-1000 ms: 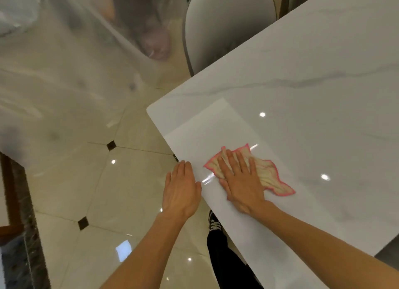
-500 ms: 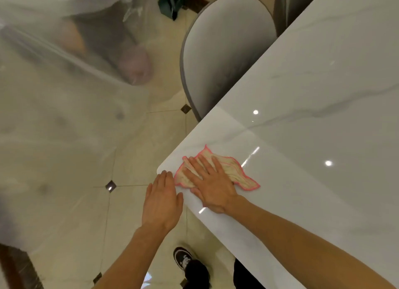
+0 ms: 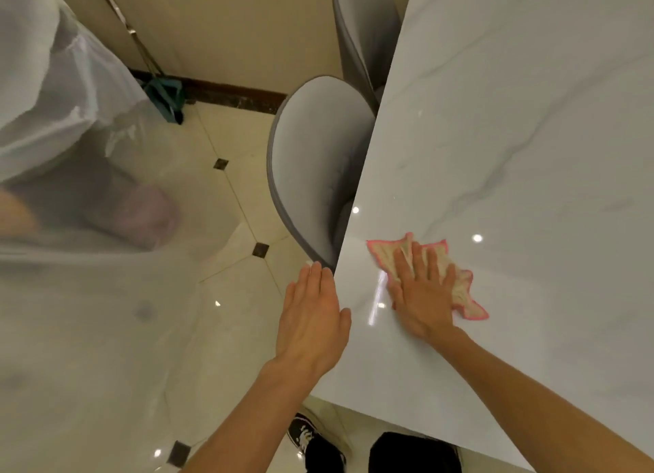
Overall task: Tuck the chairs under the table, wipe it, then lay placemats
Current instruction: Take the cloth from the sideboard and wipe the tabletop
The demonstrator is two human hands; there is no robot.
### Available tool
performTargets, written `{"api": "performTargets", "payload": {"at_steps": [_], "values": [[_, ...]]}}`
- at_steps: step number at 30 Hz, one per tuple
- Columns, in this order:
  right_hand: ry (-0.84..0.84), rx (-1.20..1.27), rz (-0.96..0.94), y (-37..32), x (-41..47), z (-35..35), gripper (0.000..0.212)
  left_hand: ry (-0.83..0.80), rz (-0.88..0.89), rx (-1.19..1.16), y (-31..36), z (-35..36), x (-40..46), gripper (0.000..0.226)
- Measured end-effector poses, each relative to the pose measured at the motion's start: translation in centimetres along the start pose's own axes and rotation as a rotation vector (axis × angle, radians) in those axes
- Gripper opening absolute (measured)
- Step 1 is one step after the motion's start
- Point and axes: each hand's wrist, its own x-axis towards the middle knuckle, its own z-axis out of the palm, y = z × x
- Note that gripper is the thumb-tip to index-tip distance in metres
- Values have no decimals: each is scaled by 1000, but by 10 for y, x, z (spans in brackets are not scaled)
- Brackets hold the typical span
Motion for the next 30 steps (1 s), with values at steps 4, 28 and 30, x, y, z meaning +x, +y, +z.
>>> {"api": "performTargets", "payload": {"at_steps": [4, 28, 30], "values": [[-52, 45, 50, -18, -49, 14, 62, -52, 128, 69, -8, -23, 24, 66], [166, 131, 325, -30, 265, -48, 61, -135, 564, 775, 23, -129, 344, 46], [170, 136, 339, -31, 265, -48, 61, -110, 602, 823, 27, -136, 362, 45]]}}
